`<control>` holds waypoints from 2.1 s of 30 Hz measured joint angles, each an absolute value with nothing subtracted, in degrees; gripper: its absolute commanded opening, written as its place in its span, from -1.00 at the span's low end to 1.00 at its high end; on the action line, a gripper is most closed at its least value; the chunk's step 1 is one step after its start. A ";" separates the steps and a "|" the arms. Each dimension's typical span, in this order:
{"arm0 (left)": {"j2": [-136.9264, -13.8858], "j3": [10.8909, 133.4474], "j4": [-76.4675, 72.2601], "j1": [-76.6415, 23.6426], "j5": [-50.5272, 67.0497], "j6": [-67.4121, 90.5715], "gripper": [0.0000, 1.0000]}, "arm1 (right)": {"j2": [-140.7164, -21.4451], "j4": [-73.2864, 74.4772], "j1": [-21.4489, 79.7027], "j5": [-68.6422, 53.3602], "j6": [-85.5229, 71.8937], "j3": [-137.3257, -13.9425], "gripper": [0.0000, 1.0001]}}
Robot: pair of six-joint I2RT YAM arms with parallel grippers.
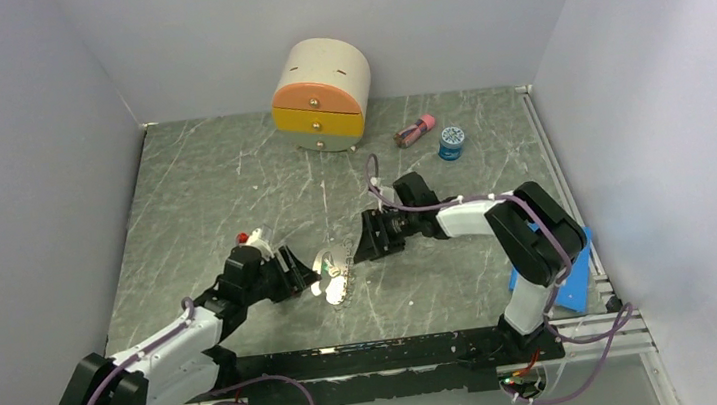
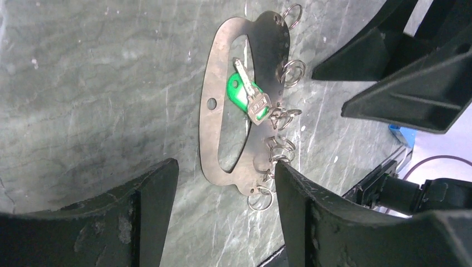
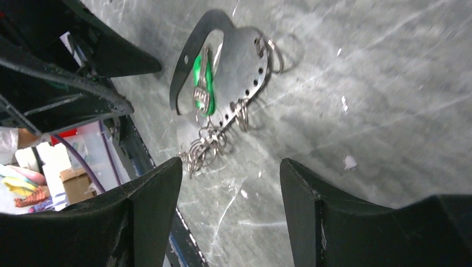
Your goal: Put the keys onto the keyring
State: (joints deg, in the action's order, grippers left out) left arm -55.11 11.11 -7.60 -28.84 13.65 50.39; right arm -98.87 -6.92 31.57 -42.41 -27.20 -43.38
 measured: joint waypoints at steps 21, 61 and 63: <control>-63.57 16.99 -7.66 -28.80 14.17 40.88 0.30 | -107.70 -4.40 31.73 -45.82 -27.46 -51.94 -0.11; -66.08 18.13 -8.27 -28.80 14.17 38.46 0.27 | -103.02 1.23 31.99 -39.09 -20.40 -55.22 -0.09; -66.08 18.15 -8.27 -28.80 14.17 38.24 0.27 | -101.89 1.98 32.18 -38.37 -19.49 -55.22 -0.13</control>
